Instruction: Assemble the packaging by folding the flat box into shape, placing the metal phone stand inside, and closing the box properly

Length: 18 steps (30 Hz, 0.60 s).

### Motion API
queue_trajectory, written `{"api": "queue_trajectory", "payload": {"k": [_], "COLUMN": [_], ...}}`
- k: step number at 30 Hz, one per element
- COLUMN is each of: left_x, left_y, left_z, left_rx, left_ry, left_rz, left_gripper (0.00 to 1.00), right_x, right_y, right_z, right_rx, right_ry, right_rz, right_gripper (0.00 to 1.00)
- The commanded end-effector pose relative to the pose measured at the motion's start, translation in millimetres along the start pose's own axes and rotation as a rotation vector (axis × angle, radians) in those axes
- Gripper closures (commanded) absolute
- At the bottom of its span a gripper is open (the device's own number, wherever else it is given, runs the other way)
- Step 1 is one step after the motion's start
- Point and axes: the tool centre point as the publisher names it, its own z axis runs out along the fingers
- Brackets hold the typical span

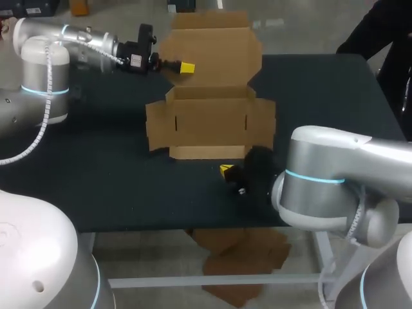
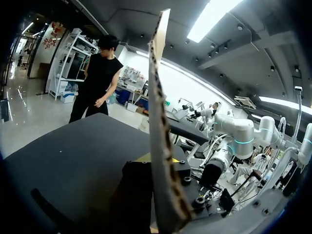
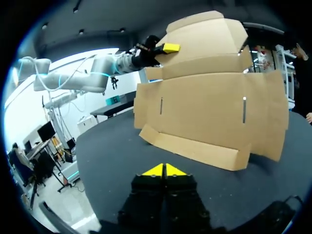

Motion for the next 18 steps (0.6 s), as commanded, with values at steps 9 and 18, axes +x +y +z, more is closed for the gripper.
{"api": "queue_trajectory", "payload": {"k": [9,18], "left_x": [1.2,1.2], "left_y": [0.2,0.2], "left_z": [-0.2,-0.2], "left_rx": [0.0,0.0], "left_ry": [-0.001,-0.001], "left_rz": [0.0,0.0], "left_gripper": [1.0,1.0], "right_x": [-7.0,-16.4], "right_y": [-2.0,1.8], "right_z": [20.4,45.4], "right_rx": [-0.068,-0.07], "right_ry": [-0.075,-0.061], "right_rz": [-0.01,-0.005], "right_gripper": [1.0,1.0]}}
